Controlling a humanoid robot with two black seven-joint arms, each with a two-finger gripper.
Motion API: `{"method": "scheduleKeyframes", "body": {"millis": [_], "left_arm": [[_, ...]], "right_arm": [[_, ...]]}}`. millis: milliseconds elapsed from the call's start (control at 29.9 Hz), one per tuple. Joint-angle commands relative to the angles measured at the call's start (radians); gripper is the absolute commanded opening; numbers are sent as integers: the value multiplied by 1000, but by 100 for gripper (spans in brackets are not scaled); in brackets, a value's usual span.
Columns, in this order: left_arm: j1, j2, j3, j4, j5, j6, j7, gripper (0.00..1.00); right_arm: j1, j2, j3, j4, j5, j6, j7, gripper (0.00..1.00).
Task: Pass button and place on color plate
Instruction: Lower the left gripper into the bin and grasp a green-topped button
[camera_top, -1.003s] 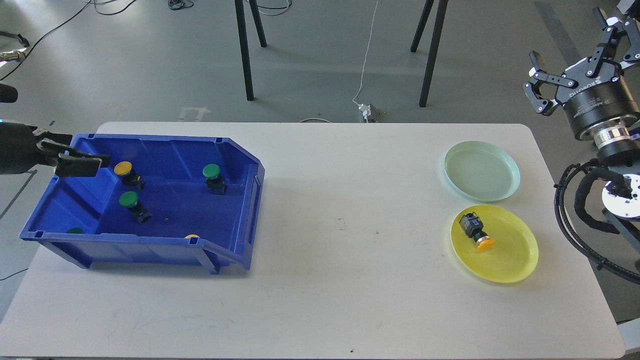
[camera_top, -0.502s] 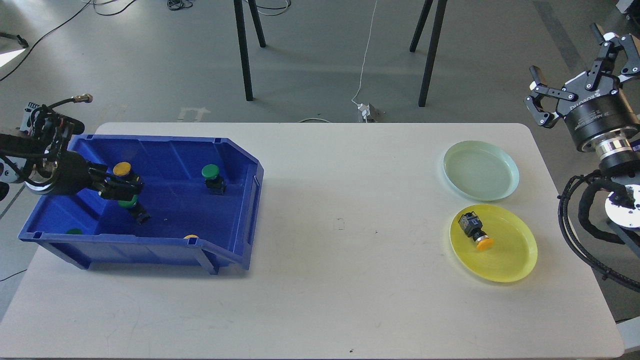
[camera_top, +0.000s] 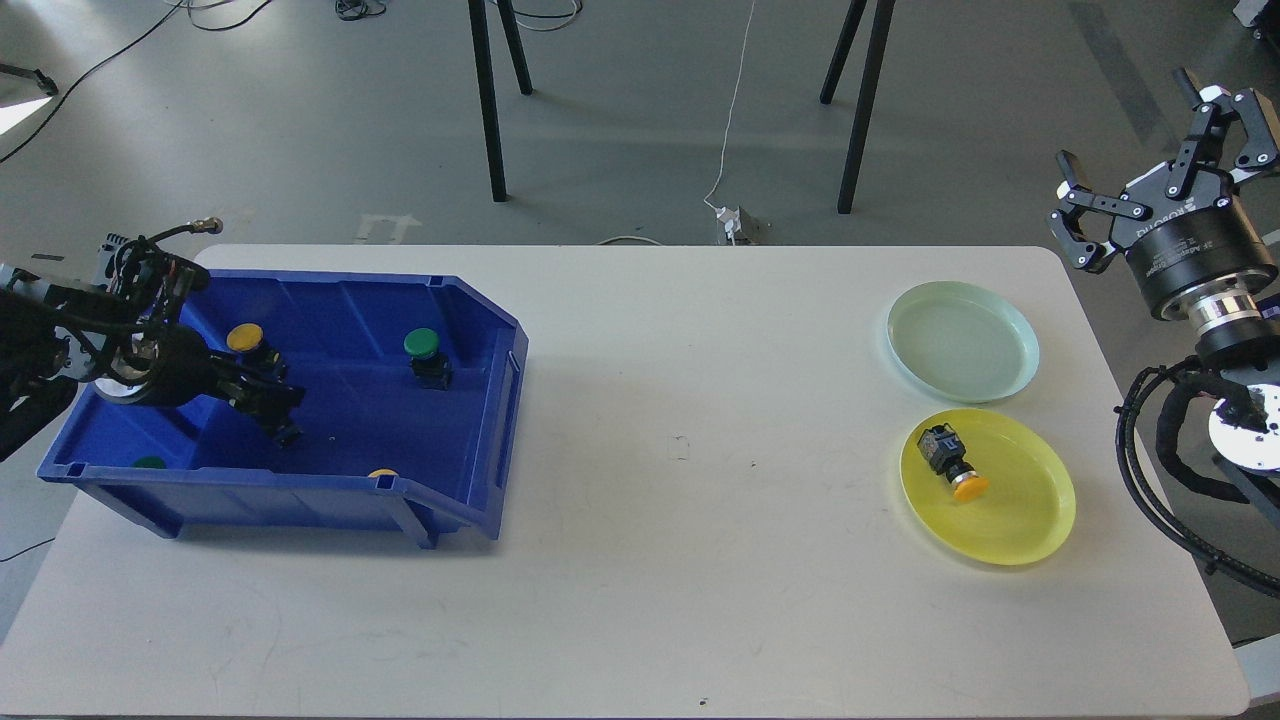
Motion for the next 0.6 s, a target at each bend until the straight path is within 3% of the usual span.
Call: {"method": "scheduleKeyframes", "body": {"millis": [0, 167, 334, 568], "left_arm": [[9, -19, -2, 26, -3, 0, 0, 97], [12, -65, 0, 100, -9, 0, 0, 93], [33, -74, 0, 118, -9, 0, 0, 84], [45, -76, -2, 122, -42, 0, 0, 80]], "right_arm": [[-3, 0, 0, 1, 0, 0, 1, 99], [-12, 0, 2, 7, 0, 3, 1, 99], [-17, 0, 2, 8, 0, 3, 1, 99], [-22, -1, 2, 15, 0, 24, 1, 99]]}}
